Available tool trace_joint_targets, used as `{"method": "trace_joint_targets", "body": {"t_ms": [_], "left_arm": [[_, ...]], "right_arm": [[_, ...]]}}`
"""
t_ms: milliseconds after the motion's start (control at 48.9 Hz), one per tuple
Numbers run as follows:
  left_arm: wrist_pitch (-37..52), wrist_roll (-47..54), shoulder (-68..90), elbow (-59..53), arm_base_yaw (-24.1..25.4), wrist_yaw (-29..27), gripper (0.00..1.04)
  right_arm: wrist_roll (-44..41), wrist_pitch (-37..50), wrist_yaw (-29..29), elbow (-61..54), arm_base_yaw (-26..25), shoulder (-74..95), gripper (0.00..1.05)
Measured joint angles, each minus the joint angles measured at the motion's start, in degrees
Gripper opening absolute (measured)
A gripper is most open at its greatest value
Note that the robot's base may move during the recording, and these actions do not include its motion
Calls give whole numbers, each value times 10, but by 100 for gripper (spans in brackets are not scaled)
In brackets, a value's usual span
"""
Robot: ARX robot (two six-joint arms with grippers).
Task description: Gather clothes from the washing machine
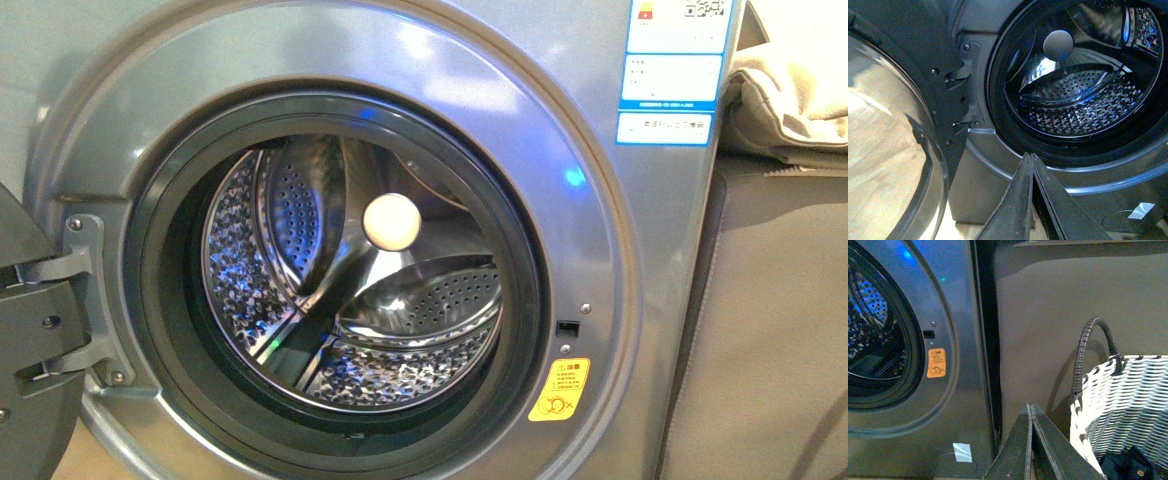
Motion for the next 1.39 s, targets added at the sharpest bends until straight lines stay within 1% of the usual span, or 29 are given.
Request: {"method": "trace_joint_targets", "body": {"t_ms": [512, 553, 614, 655, 737, 1003, 1024, 1126, 1146, 1187, 1208, 1392], "left_arm": [[-19, 0, -79, -55, 0, 0, 4], [-38, 0, -97, -55, 0, 0, 4], [-94, 0, -142, -59, 0, 0, 4], [-102, 0, -159, -63, 0, 0, 4], [-102, 0, -186, -73, 0, 0, 4], [-103, 0, -189, -79, 0, 0, 4], [-103, 0, -189, -79, 0, 0, 4], [-103, 0, -189, -79, 0, 0, 21], [-103, 0, -189, -79, 0, 0, 25], [-103, 0, -189, -79, 0, 0, 32], [-103, 0, -189, -79, 0, 0, 35], [-103, 0, -189, -79, 0, 0, 68]], "right_arm": [[0, 0, 0, 0, 0, 0, 2], [0, 0, 0, 0, 0, 0, 2], [0, 0, 0, 0, 0, 0, 2], [0, 0, 0, 0, 0, 0, 2], [0, 0, 0, 0, 0, 0, 2], [0, 0, 0, 0, 0, 0, 2], [-1, 0, 0, 0, 0, 0, 4], [-1, 0, 0, 0, 0, 0, 21], [-1, 0, 0, 0, 0, 0, 23], [-1, 0, 0, 0, 0, 0, 30], [-1, 0, 0, 0, 0, 0, 35], [-1, 0, 0, 0, 0, 0, 67]]}}
